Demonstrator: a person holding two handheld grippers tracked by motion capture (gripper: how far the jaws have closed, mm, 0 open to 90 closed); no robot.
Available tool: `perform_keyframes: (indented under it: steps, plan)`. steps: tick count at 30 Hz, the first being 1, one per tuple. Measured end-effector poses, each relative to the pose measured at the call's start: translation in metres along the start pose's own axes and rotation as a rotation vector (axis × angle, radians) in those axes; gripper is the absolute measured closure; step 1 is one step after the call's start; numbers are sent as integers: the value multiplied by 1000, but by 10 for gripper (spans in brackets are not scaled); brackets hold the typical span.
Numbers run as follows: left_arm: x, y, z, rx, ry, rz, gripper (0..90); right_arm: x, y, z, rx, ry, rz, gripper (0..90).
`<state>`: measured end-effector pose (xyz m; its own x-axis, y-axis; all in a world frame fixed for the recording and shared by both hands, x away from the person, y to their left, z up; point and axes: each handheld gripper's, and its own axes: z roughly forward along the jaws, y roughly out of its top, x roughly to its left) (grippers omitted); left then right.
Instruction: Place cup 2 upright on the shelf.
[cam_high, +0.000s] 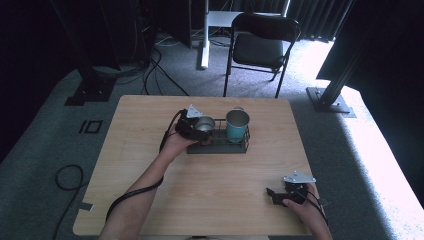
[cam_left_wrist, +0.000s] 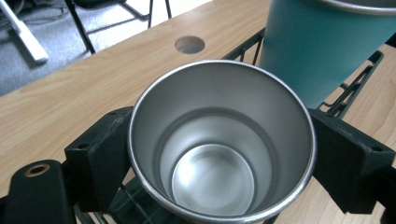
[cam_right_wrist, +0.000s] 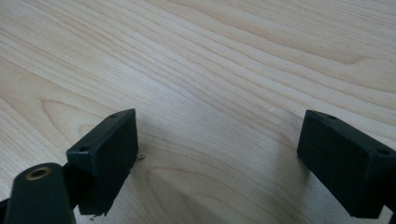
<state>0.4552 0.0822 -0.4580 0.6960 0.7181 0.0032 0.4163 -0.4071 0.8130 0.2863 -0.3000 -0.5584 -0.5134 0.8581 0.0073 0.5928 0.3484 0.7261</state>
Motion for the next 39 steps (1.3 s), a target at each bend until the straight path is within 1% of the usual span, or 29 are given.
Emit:
perform_keyframes:
  steps: [4,5,7,8,11,12,14,17,18,23,25,28,29,31,32,34,37,39]
  plan:
    - [-1,-1,1,-8,10,11,138,0,0,0,0,0,0,120]
    - [-3,-2,1,-9,11,23,137,0,0,0,0,0,0,120]
    - [-3,-2,0,-6,0,20,98,0,0,0,0,0,-1,120]
    - [-2,-2,-1,-12,-14,19,80,0,0,0,0,0,0,120]
    - [0,-1,-4,-26,-9,6,26,0,0,0,0,0,0,120]
    - [1,-1,-5,-33,-13,-2,25,0,0,0,0,0,0,120]
    - [3,-2,-8,-46,1,-5,13,0,0,0,0,0,0,120]
    - [6,-2,-14,-64,-8,-40,12,0,0,0,0,0,-1,120]
    - [6,-3,-17,-70,-9,-42,12,0,0,0,0,0,0,120]
    - [7,-6,-28,-82,-12,-45,2,0,0,0,0,0,0,120]
    - [7,-7,-33,-92,-17,-31,2,0,0,0,0,0,-1,120]
    - [8,-11,-41,-102,-30,-40,3,0,0,0,0,0,0,120]
    - [8,-12,-44,-100,-30,-37,3,0,0,0,0,0,0,120]
    - [8,-14,-50,-93,-29,-20,3,0,0,0,0,0,0,120]
    - [9,-15,-53,-97,-30,-19,3,0,0,0,0,0,0,120]
    - [10,-18,-59,-108,-21,-31,3,0,0,0,0,0,0,120]
    - [11,-23,-66,-111,-3,-21,3,0,0,0,0,0,-1,120]
    - [14,-26,-71,-114,-7,-25,3,0,0,0,0,0,0,120]
